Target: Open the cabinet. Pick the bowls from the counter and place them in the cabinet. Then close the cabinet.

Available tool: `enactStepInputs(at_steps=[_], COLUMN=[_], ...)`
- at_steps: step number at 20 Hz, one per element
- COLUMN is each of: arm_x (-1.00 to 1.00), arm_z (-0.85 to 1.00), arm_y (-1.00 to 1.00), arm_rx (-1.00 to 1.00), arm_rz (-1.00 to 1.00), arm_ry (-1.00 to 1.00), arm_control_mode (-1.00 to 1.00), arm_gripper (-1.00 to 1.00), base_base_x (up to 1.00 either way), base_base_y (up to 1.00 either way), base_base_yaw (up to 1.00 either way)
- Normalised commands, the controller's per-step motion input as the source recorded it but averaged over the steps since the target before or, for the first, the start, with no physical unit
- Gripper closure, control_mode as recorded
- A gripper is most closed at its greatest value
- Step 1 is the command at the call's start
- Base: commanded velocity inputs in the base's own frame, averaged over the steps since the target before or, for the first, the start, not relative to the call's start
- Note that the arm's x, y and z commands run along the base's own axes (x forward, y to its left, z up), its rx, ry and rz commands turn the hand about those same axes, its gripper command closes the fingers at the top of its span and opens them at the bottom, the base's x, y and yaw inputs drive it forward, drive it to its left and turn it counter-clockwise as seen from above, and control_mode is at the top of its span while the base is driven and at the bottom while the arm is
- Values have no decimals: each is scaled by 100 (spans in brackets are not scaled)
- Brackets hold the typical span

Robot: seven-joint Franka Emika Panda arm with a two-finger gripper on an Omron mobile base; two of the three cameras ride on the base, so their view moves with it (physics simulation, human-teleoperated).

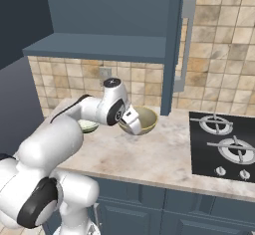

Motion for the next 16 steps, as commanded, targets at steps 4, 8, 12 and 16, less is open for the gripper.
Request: enactStepInputs(at_steps=[4,8,12,16], arm_x=[26,21,14,21], arm_z=[-26,-26,-14,-2], arm_y=[-11,-10,-4,-4], arm_rx=[4,4,4,5], arm_rz=[0,0,0,0], arm_ry=[3,4,8,12], arm_control_mode=[-100,-100,-100,-100], arm_gripper=[-100,-100,-100,-100], base_base_x=[0,0,0,0], base_base_y=[0,0,0,0], base_base_yaw=[0,0,0,0])
